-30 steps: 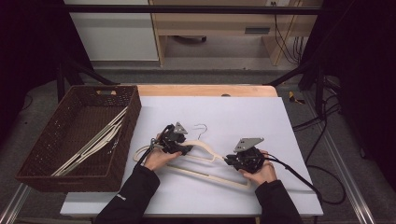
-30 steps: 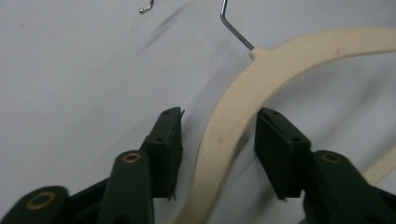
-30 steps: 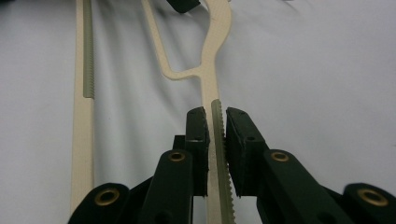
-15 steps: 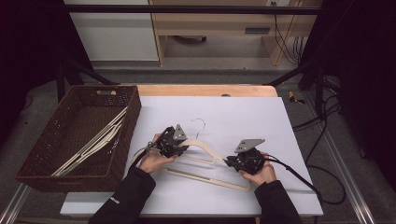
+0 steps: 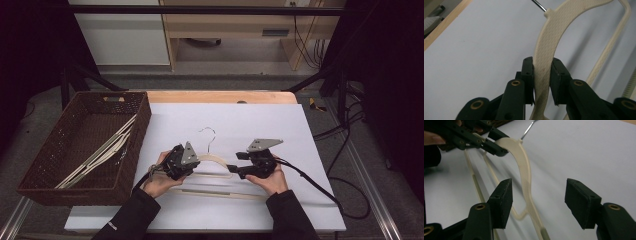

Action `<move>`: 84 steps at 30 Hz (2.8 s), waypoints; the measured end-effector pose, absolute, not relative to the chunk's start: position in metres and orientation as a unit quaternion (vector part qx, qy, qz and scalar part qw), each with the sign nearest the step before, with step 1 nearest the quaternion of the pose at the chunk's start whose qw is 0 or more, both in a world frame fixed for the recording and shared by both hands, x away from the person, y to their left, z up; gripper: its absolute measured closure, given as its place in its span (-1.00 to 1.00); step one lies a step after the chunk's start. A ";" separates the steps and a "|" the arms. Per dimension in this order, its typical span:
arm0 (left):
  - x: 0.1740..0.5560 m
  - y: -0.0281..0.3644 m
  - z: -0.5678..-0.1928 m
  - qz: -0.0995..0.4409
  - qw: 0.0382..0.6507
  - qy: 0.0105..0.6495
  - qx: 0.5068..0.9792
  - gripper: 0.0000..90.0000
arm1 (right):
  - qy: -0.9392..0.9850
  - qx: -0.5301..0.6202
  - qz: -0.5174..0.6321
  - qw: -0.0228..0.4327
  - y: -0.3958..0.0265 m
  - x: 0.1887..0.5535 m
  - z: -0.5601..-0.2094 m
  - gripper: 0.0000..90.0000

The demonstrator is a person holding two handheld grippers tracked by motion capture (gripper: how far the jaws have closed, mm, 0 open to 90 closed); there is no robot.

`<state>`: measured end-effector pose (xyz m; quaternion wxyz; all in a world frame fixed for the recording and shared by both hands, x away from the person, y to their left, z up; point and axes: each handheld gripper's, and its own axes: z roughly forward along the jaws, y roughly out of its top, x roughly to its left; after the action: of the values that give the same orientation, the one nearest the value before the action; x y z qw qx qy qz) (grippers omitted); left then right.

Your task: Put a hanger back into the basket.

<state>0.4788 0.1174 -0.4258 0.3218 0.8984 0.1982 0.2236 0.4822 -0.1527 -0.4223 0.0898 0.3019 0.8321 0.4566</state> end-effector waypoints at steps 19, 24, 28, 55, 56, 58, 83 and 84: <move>0.464 0.141 -0.403 0.119 0.414 0.229 0.873 0.22 | 0.863 0.216 0.456 -0.016 -0.125 0.485 -0.414 0.85; 0.459 0.148 -0.391 0.123 0.427 0.218 0.869 0.05 | 0.860 0.192 0.472 -0.014 -0.129 0.475 -0.404 0.93; 0.460 0.146 -0.387 0.124 0.416 0.203 0.878 0.05 | 0.861 0.174 0.477 -0.029 -0.131 0.472 -0.400 0.93; 0.439 0.141 -0.369 0.124 0.414 0.199 0.880 0.93 | 0.802 0.223 0.534 0.149 -0.164 0.448 -0.377 -0.13; 0.439 0.143 -0.367 0.133 0.417 0.205 0.876 0.93 | 0.796 0.233 0.536 0.158 -0.169 0.447 -0.377 -0.18; 0.438 0.146 -0.362 0.150 0.427 0.221 0.864 0.93 | 0.786 0.252 0.539 0.169 -0.179 0.445 -0.378 -0.28; 0.441 0.255 -0.248 0.289 0.449 0.274 0.800 0.93 | 0.716 0.404 0.528 0.214 -0.249 0.434 -0.400 -0.86; 0.442 0.262 -0.246 0.293 0.448 0.277 0.798 0.93 | 0.715 0.407 0.527 0.215 -0.249 0.434 -0.401 -0.86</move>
<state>0.4420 0.2621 -0.2465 0.4484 0.7977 0.2773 0.2928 0.4340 -0.2495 -0.4007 0.2151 0.4068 0.7145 0.5270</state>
